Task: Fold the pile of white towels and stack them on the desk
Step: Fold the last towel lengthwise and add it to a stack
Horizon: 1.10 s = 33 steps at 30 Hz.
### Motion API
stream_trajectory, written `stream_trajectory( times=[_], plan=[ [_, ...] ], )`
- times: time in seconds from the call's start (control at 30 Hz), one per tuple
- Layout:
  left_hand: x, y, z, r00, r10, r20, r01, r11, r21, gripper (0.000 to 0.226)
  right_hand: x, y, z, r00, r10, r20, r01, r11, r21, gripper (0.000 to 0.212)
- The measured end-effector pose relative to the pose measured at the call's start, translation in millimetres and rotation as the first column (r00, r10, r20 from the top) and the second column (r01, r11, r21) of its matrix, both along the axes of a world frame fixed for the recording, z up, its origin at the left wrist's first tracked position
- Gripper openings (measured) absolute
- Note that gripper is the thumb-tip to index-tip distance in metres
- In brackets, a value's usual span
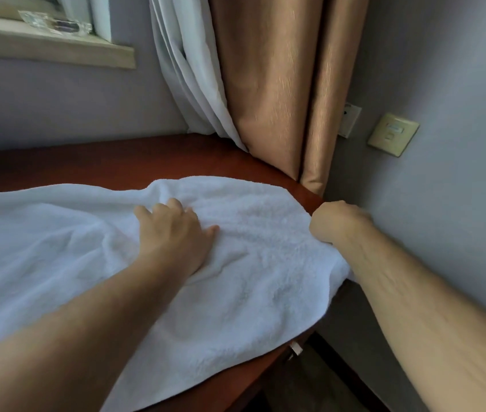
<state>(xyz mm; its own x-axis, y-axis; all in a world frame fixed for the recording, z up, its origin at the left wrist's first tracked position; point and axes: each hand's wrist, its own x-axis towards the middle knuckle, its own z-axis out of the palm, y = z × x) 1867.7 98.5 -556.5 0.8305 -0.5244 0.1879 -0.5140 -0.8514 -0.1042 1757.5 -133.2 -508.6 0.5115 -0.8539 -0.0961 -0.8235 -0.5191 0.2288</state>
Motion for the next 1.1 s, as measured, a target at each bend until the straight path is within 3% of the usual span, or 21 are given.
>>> stream_trajectory(
  times=[0.07,0.13,0.23,0.37,0.4,0.43,0.47,0.5,0.53,0.57,0.6,0.67,0.7,0.77,0.9,1.0,1.1],
  plan=[
    [-1.1,4.4,-3.0,0.999,-0.029,0.017,0.029,0.999,-0.036,0.061,14.6,3.8,0.0,0.995,0.09,0.035,-0.093,0.991,0.099,0.032],
    [0.1,12.3,-10.2,0.996,-0.088,0.027,0.09,0.993,-0.082,0.057,34.1,6.9,-3.0,0.962,0.116,0.248,-0.175,0.956,0.235,0.044],
    [3.7,25.7,-21.2,0.985,-0.174,0.002,0.172,0.973,-0.156,0.056,58.7,11.2,-7.2,0.842,0.002,0.539,-0.199,0.93,0.308,0.059],
    [4.9,31.8,-25.8,0.981,-0.189,-0.05,0.175,0.962,-0.212,0.061,78.4,13.1,-5.7,0.876,0.012,0.482,-0.267,0.845,0.463,0.049],
    [5.0,31.5,-25.6,0.983,-0.175,-0.051,0.161,0.964,-0.213,0.064,83.6,13.8,-3.3,0.865,0.075,0.496,-0.312,0.855,0.415,0.045],
    [5.0,31.0,-25.2,0.985,-0.162,-0.053,0.147,0.965,-0.215,0.068,87.4,16.2,-0.4,0.794,0.166,0.585,-0.39,0.878,0.279,0.039],
    [4.9,30.6,-24.8,0.987,-0.153,-0.047,0.14,0.966,-0.219,0.071,88.5,19.8,3.0,0.655,0.279,0.702,-0.444,0.894,0.058,0.027],
    [4.5,30.5,-24.3,0.988,-0.152,-0.029,0.141,0.963,-0.228,0.073,87.9,24.8,3.9,0.454,0.432,0.78,-0.437,0.87,-0.228,0.017],
    [4.2,30.7,-23.6,0.988,-0.154,-0.006,0.148,0.96,-0.237,0.073,86.1,31.9,2.6,0.305,0.576,0.758,-0.377,0.804,-0.459,0.018],
    [3.9,31.3,-23.1,0.988,-0.154,0.008,0.151,0.959,-0.241,0.074,85.6,39.1,-1.7,0.278,0.647,0.71,-0.33,0.758,-0.562,0.028],
    [3.6,31.9,-22.8,0.989,-0.148,0.006,0.145,0.96,-0.239,0.074,85.7,45.2,-8.7,0.356,0.625,0.695,-0.324,0.78,-0.535,0.049],
    [2.7,32.8,-22.5,0.992,-0.12,-0.049,0.106,0.968,-0.229,0.073,85.0,54.0,-24.8,0.617,0.412,0.671,-0.336,0.908,-0.249,0.091],
    [2.5,32.8,-21.8,0.99,-0.106,-0.094,0.083,0.971,-0.225,0.072,83.9,54.3,-33.3,0.706,0.323,0.63,-0.337,0.936,-0.102,0.098],
    [3.3,33.4,-19.9,0.978,-0.081,-0.19,0.038,0.974,-0.222,0.067,77.9,52.1,-47.5,0.808,0.24,0.538,-0.338,0.937,0.091,0.091],
    [4.4,32.9,-16.4,0.948,0.003,-0.318,-0.055,0.987,-0.153,0.077,57.4,39.8,-55.1,0.871,0.197,0.449,-0.256,0.964,0.074,0.078],
    [4.3,22.5,-6.4,0.948,0.081,-0.309,-0.095,0.995,-0.029,0.082,43.5,29.0,-40.7,0.872,0.101,0.479,-0.144,0.988,0.054,0.079],
    [0.7,14.2,-3.8,0.976,-0.017,-0.219,0.004,0.998,-0.062,0.06,35.2,11.8,-16.0,0.769,-0.115,0.629,-0.11,0.945,0.308,0.081]
  ],
)
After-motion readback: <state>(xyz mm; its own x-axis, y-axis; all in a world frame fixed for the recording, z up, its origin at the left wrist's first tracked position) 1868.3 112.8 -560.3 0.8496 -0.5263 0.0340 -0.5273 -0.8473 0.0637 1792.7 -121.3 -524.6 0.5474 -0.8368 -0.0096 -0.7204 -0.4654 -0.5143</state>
